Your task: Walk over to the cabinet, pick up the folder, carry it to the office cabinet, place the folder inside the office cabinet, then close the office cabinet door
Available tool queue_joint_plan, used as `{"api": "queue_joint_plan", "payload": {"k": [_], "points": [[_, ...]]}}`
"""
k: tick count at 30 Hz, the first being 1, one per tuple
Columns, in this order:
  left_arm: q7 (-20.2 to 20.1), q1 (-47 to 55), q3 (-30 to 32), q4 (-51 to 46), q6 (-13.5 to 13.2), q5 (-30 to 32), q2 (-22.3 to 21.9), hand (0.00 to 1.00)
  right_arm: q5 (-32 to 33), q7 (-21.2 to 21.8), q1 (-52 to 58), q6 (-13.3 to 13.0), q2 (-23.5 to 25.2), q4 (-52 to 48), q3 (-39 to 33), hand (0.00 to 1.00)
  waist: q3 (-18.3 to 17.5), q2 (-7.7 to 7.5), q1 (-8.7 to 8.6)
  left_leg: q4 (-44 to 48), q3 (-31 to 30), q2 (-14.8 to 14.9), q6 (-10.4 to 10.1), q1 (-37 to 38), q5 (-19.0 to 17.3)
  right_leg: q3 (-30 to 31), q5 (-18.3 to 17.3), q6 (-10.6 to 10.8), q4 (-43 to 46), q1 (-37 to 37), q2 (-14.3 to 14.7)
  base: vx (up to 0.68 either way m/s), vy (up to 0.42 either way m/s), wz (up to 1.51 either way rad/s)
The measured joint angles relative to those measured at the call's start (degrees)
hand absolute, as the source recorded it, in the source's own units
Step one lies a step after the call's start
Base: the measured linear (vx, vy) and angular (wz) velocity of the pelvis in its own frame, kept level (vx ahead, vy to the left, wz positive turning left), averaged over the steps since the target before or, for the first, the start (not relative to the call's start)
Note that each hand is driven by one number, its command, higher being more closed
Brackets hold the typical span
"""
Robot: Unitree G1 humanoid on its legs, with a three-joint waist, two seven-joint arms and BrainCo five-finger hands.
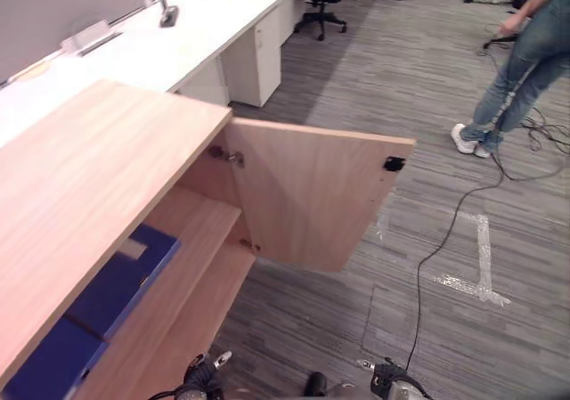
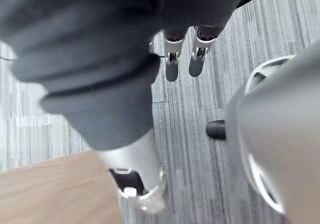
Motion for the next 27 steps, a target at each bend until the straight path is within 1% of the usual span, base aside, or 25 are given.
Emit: {"api": "queue_joint_plan", "payload": {"k": [1,2,3,4,5,6,7,8,10,11,12,13,14,16,17,18,19,20,22,24,26,27], "points": [[0.01,-0.02,-0.03,-0.08,-0.06,-0.11,-0.04,0.0,0.07,-0.26,-0.17,-0.1,-0.02,0.08,-0.01,0.0,0.06,-0.08,0.01,0.87,-0.63,-0.24,0.32,-1.28,-0.55,0.81,-0.01,0.01,-0.52,0.84,0.16,0.22,0.041,-0.86],[0.01,-0.04,-0.05,-0.56,-0.43,-0.18,-0.13,0.0,0.14,-0.69,-0.44,-0.31,-0.03,0.08,-0.06,0.0,0.19,-0.14,0.17,0.44,-2.1,-1.17,0.02,-3.79,-1.31,2.64,-0.09,0.15,-0.77,1.7,0.18,0.18,0.083,-0.76],[0.01,-0.03,0.05,-0.95,-0.58,-0.21,-0.17,0.0,0.27,-0.93,-0.65,-0.39,-0.16,0.06,-0.18,0.0,0.31,-0.19,0.34,-1.35,-3.59,-2.14,0.2,-5.67,-1.85,4.15,-0.2,0.39,-0.65,1.93,0.05,0.16,0.107,-0.89],[0.0,-0.06,0.45,-1.2,-0.64,-0.3,-0.22,0.0,0.42,-1.02,-0.69,-0.41,-0.15,0.05,-0.46,0.0,0.47,-0.2,0.66,-4.12,-5.15,-3.05,0.26,-7.02,-1.93,5.73,-0.32,0.63,-0.36,2.08,-0.15,0.12,0.155,-0.86],[-0.01,-0.07,1.04,-1.46,-0.66,-0.35,-0.39,0.0,0.75,-1.25,-0.57,-0.4,0.03,0.06,-0.73,0.0,0.56,-0.3,0.88,-9.51,-7.68,-4.47,0.04,-7.71,-1.74,7.14,-0.73,1.56,0.28,2.29,-0.76,0.11,0.181,-0.86],[0.0,0.0,1.64,-1.46,-0.62,-0.27,-0.79,0.0,1.26,-1.37,-0.02,-0.39,0.15,0.04,-0.74,0.0,0.61,0.03,0.89,-16.23,-10.27,-5.22,-0.39,-7.14,-0.12,8.36,-1.41,2.68,1.32,2.46,-1.04,0.11,0.203,-0.68],[-0.01,0.02,1.92,-1.45,-0.62,-0.22,-0.95,0.0,1.47,-1.41,0.38,-0.38,0.3,-0.02,-0.71,0.0,0.66,0.21,0.9,-17.51,-10.33,-5.17,0.03,-6.65,3.82,9.0,-1.97,3.56,1.85,2.44,-1.12,0.11,0.225,-0.53],[-0.04,0.03,2.75,-1.38,-0.53,-0.15,-1.24,0.0,1.86,-1.45,1.24,-0.36,0.85,-0.7,-0.94,0.0,0.22,-0.17,0.93,-19.03,-9.54,-6.23,1.81,-5.28,5.03,9.39,-2.45,4.6,1.91,2.6,-2.15,0.1,0.232,-0.3],[-0.06,0.04,3.74,-1.37,-0.49,0.25,-1.37,0.0,1.87,-1.51,1.87,-0.38,1.24,-1.78,-1.14,0.0,-0.24,-0.93,0.74,-22.3,-8.05,-8.24,3.59,-4.09,6.1,9.2,-2.0,5.85,0.38,2.94,-4.4,0.11,0.257,-0.11],[-0.05,0.21,4.0,-1.31,-0.46,0.27,-1.42,0.0,1.86,-1.51,2.06,-0.37,1.33,-1.79,-1.15,0.0,-0.68,-0.92,0.71,-23.06,-7.9,-8.82,4.02,-4.04,6.38,9.2,-1.68,6.39,-0.31,3.04,-4.88,0.14,0.279,-0.03],[-0.11,0.5,4.53,-1.28,-0.42,0.26,-1.46,0.0,1.86,-1.49,2.59,-0.37,1.92,-1.96,-1.14,0.0,-1.42,-0.96,0.74,-24.62,-7.21,-9.68,4.74,-3.41,6.9,9.22,-0.78,7.65,-2.09,3.49,-5.66,0.18,0.295,-0.11],[-0.14,0.71,5.02,-1.25,-0.42,0.3,-1.44,0.0,1.86,-1.46,2.89,-0.38,2.4,-2.61,-1.12,0.0,-1.55,-0.97,0.93,-26.67,-6.72,-10.58,5.35,-1.86,7.45,9.27,-0.1,8.47,-3.78,4.79,-6.39,0.14,0.169,-0.11],[-0.15,0.93,5.02,-1.23,-0.42,0.3,-1.41,0.0,1.86,-1.42,2.95,-0.39,2.59,-2.88,-1.11,0.0,-1.62,-0.94,0.88,-27.66,-6.68,-11.05,5.55,-1.0,7.7,9.2,0.08,8.73,-4.44,5.44,-6.74,0.11,0.12,-0.07],[-0.19,1.7,4.97,-0.88,-0.39,0.39,-1.56,0.0,1.81,-1.33,3.91,-0.38,3.13,-3.9,-0.88,0.0,-3.25,-0.88,0.72,-31.43,-6.62,-12.54,5.92,1.83,8.59,8.94,0.22,8.99,-4.68,6.59,-8.02,0.11,0.124,0.0],[-0.2,1.8,4.96,-0.85,-0.39,0.67,-1.63,0.0,1.8,-1.33,3.97,-0.38,3.28,-4.1,-0.54,0.0,-3.49,-0.76,0.7,-32.15,-6.63,-12.73,6.09,2.41,8.75,8.81,0.21,9.01,-4.2,6.55,-8.24,0.16,0.152,-0.04],[-0.2,1.77,4.93,-0.91,-0.43,1.06,-2.04,0.0,1.81,-1.32,3.93,-0.32,3.32,-4.65,0.31,0.0,-3.42,-0.76,0.69,-33.43,-6.54,-13.08,6.19,3.64,9.14,8.6,-0.14,9.52,-2.03,6.15,-8.76,0.13,0.139,-0.11],[-0.19,1.8,4.93,-1.07,-0.48,1.28,-2.43,0.0,1.82,-1.37,3.95,-0.28,3.33,-6.2,2.42,0.0,-3.36,-0.66,0.71,-34.59,-6.2,-13.27,6.2,4.64,9.65,8.67,-0.93,10.1,2.26,4.3,-9.36,0.08,0.112,-0.16],[-0.19,1.81,4.89,-1.1,-0.51,1.33,-2.56,0.0,1.84,-1.42,3.9,-0.26,3.32,-7.15,3.53,0.0,-3.35,-0.66,0.71,-35.0,-6.02,-13.36,6.1,5.02,9.94,8.7,-1.39,10.33,4.93,3.12,-9.78,0.04,0.118,-0.24],[-0.1,1.86,4.29,-1.42,-0.54,1.55,-2.44,0.0,1.89,-1.85,3.53,-0.24,3.42,-13.43,8.96,0.0,-3.06,-0.99,0.7,-35.7,-5.44,-14.65,6.04,6.8,10.43,8.79,-3.71,9.96,16.78,-2.25,-12.33,0.01,0.129,-0.21],[0.0,2.28,3.52,-1.65,-0.62,1.47,-2.36,0.0,2.02,-2.91,2.09,-0.4,3.38,-17.37,10.49,0.0,-3.08,-1.36,0.55,-36.2,-5.48,-15.92,6.05,7.53,10.43,9.37,-4.64,10.1,20.08,-3.29,-13.79,-0.01,0.089,0.06],[0.08,2.79,3.58,-2.33,-0.7,1.13,-2.42,0.0,2.13,-4.3,-0.59,-0.73,3.41,-19.74,10.14,0.0,-3.7,-1.43,0.49,-36.45,-5.67,-15.98,6.08,6.56,10.45,9.26,-5.08,10.2,17.97,-3.27,-13.68,-0.01,0.021,0.08],[0.09,3.12,3.64,-3.11,-0.78,0.82,-2.46,0.0,2.24,-5.22,-2.77,-1.07,3.32,-21.07,9.84,0.0,-4.03,-1.28,0.9,-36.52,-5.6,-15.61,6.28,5.6,10.57,8.98,-5.14,10.24,15.33,-3.07,-13.07,-0.01,-0.022,-0.06]]}}
